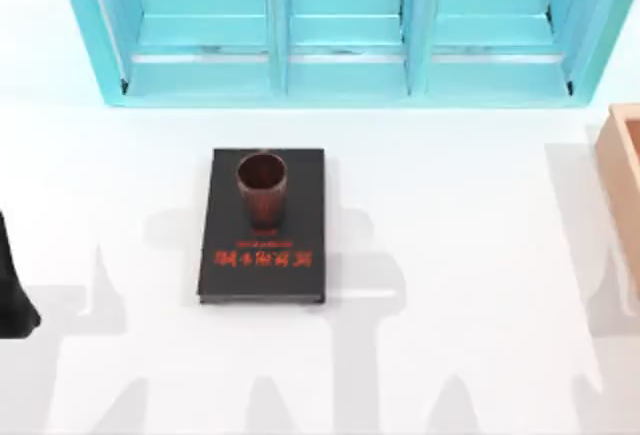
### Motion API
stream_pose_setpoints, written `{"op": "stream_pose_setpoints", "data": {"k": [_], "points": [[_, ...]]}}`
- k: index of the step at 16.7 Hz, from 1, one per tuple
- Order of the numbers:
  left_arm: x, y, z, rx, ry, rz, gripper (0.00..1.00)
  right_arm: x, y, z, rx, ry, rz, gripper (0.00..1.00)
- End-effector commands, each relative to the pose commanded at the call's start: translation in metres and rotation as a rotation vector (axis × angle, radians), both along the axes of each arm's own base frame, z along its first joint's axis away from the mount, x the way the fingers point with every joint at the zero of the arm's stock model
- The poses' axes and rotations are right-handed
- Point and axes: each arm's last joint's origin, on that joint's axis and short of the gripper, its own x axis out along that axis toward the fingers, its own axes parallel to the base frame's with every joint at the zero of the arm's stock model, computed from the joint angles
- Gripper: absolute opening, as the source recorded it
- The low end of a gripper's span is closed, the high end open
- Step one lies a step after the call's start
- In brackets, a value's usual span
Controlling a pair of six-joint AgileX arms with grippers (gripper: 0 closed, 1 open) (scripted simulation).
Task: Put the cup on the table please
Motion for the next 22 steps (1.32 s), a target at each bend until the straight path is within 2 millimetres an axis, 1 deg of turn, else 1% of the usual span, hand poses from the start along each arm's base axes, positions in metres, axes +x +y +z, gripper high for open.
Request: {"op": "stream_pose_setpoints", "data": {"k": [3, 5, 8, 10, 12, 14, 17, 19, 22], "points": [[0.0, 0.0, 0.0, 0.0, 0.0, 0.0, 1.0, 0.0, 0.0, 0.002, 0.002, 0.004, 0.002, 1.0], [0.0, 0.0, 0.0, 0.0, 0.0, 0.0, 1.0, 0.0, 0.002, 0.01, 0.014, 0.026, 0.014, 1.0], [0.0, 0.0, 0.0, 0.0, 0.0, 0.0, 1.0, 0.003, 0.006, 0.034, 0.05, 0.101, 0.044, 1.0], [0.0, 0.0, 0.0, 0.0, 0.0, 0.0, 1.0, 0.008, 0.011, 0.055, 0.079, 0.18, 0.067, 1.0], [0.0, 0.0, 0.0, 0.0, 0.0, 0.0, 1.0, 0.019, 0.018, 0.079, 0.108, 0.278, 0.089, 1.0], [0.0, 0.0, 0.0, 0.0, 0.0, 0.0, 1.0, 0.035, 0.028, 0.103, 0.134, 0.394, 0.107, 1.0], [0.0, 0.0, 0.0, 0.0, 0.0, 0.0, 1.0, 0.07, 0.052, 0.136, 0.154, 0.588, 0.123, 1.0], [0.0, 0.0, 0.0, 0.0, 0.0, 0.0, 1.0, 0.098, 0.075, 0.153, 0.154, 0.72, 0.125, 1.0], [0.0, 0.0, 0.0, 0.0, 0.0, 0.0, 1.0, 0.143, 0.121, 0.168, 0.135, 0.902, 0.112, 1.0]]}}
